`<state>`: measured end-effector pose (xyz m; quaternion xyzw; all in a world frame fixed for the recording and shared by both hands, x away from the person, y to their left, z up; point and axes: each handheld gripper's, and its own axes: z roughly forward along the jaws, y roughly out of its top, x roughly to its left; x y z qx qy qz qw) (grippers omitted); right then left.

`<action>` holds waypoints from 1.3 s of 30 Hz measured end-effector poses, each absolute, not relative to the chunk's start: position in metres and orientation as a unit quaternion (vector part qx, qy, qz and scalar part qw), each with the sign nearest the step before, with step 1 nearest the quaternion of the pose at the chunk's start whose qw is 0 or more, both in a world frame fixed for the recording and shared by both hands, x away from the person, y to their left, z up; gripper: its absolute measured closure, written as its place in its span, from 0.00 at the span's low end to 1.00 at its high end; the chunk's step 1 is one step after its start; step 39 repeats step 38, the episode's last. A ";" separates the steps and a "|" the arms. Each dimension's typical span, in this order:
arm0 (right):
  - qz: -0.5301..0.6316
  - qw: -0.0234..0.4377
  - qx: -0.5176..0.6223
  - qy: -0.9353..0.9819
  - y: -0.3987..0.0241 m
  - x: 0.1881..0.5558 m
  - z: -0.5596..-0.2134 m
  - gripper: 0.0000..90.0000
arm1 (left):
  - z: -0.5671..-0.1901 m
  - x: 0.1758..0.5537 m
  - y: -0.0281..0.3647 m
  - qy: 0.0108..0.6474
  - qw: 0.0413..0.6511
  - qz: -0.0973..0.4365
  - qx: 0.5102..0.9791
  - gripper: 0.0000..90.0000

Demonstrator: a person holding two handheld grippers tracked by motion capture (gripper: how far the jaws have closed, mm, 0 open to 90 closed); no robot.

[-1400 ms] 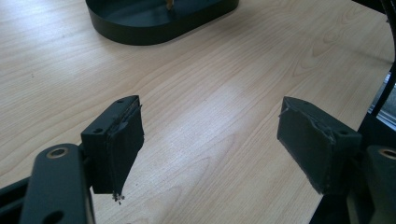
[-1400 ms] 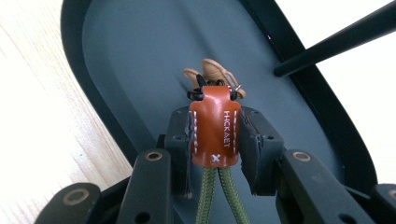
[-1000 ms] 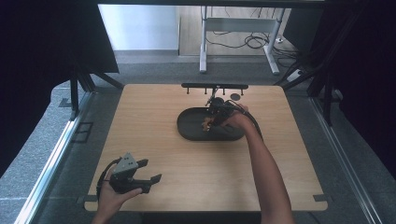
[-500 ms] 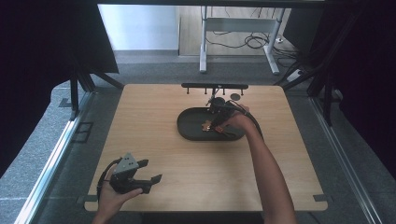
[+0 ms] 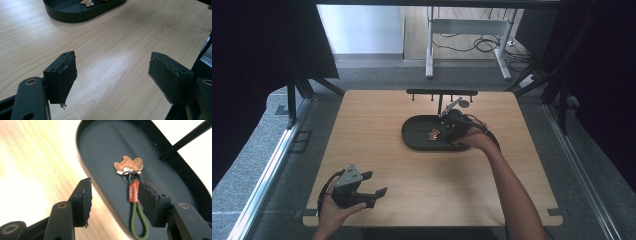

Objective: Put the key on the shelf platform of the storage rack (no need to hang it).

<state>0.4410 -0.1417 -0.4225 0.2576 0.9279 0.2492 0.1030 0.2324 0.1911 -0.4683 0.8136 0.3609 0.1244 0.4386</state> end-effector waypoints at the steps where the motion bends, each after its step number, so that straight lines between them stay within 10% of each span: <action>1: 0.256 0.102 0.258 0.926 -0.145 0.436 -0.422 0.50 | -0.468 0.232 0.191 0.362 0.439 0.124 0.813 0.25; 39: 0.364 0.107 0.327 0.865 -0.245 0.310 -0.489 0.45 | -0.473 0.233 0.184 0.362 0.427 0.123 0.820 0.25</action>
